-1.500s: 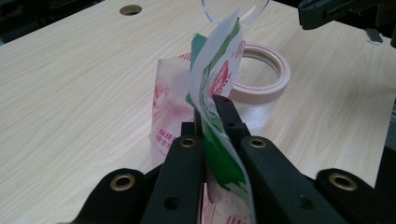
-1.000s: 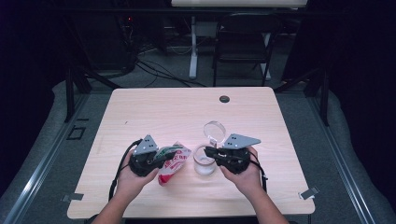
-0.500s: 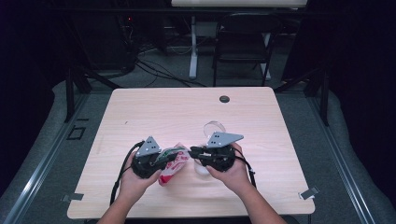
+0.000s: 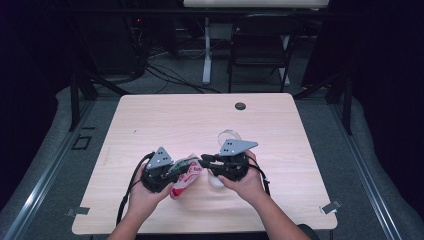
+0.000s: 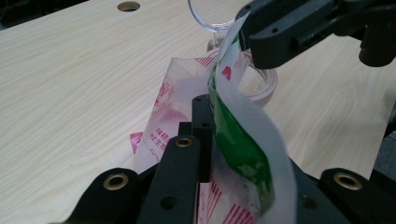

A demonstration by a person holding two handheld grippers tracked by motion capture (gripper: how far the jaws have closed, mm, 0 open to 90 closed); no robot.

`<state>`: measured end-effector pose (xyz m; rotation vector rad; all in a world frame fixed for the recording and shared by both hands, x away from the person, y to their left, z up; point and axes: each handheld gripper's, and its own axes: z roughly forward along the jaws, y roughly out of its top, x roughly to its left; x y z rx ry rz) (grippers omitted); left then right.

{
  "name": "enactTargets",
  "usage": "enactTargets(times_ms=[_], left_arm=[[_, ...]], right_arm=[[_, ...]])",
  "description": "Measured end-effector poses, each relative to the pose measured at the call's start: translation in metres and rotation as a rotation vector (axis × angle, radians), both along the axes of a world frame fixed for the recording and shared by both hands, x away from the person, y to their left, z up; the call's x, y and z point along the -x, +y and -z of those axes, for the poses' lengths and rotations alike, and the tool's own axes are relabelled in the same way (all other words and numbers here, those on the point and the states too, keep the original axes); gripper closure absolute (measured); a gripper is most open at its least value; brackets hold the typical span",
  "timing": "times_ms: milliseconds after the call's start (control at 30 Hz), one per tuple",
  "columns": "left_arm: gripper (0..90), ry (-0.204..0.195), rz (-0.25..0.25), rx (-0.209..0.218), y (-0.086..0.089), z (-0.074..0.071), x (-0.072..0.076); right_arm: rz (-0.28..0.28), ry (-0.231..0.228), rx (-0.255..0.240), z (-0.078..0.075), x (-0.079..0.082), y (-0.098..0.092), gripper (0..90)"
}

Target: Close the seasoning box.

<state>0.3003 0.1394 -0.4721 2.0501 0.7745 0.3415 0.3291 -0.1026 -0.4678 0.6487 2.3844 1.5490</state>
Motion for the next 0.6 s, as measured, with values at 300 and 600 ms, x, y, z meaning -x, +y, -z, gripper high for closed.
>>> enactTargets(times_ms=[300,600], left_arm=[[86.6,-0.003,-0.012,0.002,0.0,0.0,0.003],[78.8,-0.016,-0.015,0.01,0.0,0.003,0.006]], right_arm=[[-0.035,0.019,0.07,0.009,-0.002,0.01,79.5],[-0.034,0.049,0.067,0.012,-0.004,0.009,88.8]])
